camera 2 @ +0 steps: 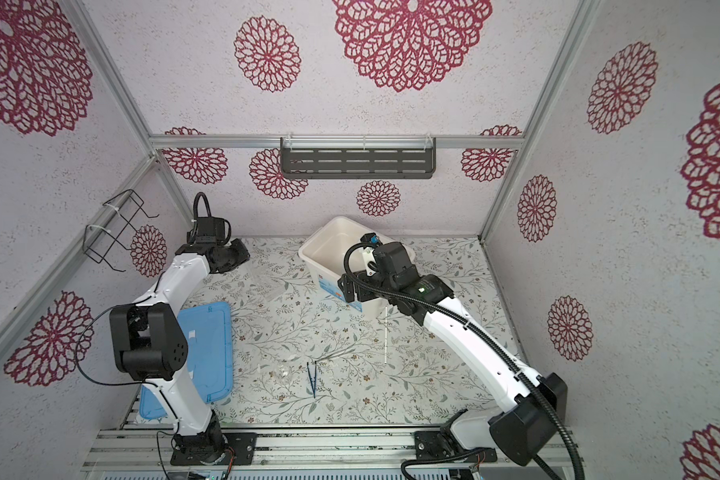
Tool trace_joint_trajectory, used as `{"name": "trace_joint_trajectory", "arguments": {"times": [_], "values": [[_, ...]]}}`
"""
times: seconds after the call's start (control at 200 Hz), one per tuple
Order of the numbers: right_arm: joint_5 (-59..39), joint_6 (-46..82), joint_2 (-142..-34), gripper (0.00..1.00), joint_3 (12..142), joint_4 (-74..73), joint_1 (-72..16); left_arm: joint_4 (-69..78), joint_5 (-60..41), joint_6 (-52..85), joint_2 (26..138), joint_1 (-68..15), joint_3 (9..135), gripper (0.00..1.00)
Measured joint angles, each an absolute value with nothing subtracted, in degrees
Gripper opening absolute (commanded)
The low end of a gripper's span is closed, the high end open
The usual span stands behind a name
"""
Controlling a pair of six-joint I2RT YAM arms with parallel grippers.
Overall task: Organize the chemistry lab equipment
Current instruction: 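Hold the tube in the rack with the left gripper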
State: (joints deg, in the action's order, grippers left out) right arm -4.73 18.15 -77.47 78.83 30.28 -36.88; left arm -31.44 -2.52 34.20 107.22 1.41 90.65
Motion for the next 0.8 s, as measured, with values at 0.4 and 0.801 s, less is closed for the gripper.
{"name": "trace_joint_trajectory", "arguments": {"times": [0.4, 0.801], "values": [[-4.7, 18.2, -77.5, 0.99, 78.8, 30.3, -36.9, -33.5, -2.5, 34.1, 106.9, 1.4, 92.3, 0.28], [-4.5, 18.2, -76.9, 0.99, 77.9, 30.0, -36.9, -34.6, -2.5, 33.6, 107.0, 1.4, 93.6, 0.25]]}}
